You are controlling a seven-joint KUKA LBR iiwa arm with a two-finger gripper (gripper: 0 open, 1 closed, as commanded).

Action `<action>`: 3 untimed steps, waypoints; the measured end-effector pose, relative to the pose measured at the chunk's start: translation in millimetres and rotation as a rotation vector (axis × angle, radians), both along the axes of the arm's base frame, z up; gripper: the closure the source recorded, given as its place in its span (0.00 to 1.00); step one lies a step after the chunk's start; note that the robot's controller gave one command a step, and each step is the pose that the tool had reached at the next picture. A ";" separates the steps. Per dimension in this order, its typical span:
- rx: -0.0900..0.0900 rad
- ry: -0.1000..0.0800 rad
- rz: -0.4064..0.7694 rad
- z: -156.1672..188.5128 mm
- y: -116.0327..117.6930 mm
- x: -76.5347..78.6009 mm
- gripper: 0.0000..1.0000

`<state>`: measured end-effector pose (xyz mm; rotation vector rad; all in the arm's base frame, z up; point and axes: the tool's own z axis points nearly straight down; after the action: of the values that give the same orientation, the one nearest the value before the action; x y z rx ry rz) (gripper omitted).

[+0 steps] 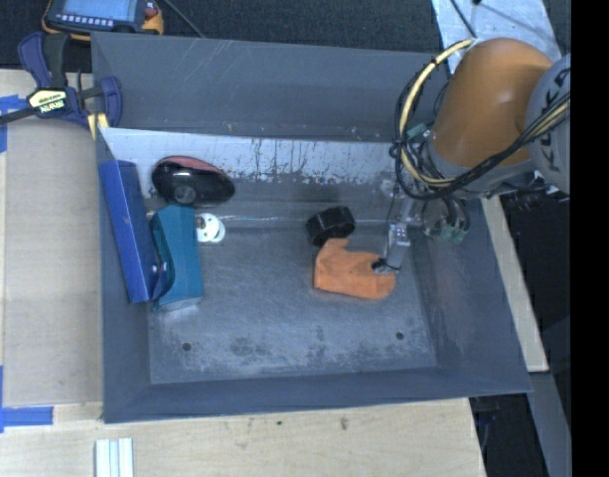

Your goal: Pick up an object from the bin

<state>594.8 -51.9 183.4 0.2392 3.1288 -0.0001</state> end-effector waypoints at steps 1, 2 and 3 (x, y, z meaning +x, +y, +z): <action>-0.001 -0.005 -0.021 -54.1 25.1 -25.1 0.00; 0.000 0.000 0.029 -97.9 30.5 -16.0 1.00; 0.000 0.000 0.029 -97.9 30.5 -16.0 1.00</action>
Offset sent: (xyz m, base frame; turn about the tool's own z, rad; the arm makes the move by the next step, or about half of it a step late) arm -0.0169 0.0308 -0.0982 -0.0285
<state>578.8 -21.4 85.5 0.1935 3.1315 -0.0007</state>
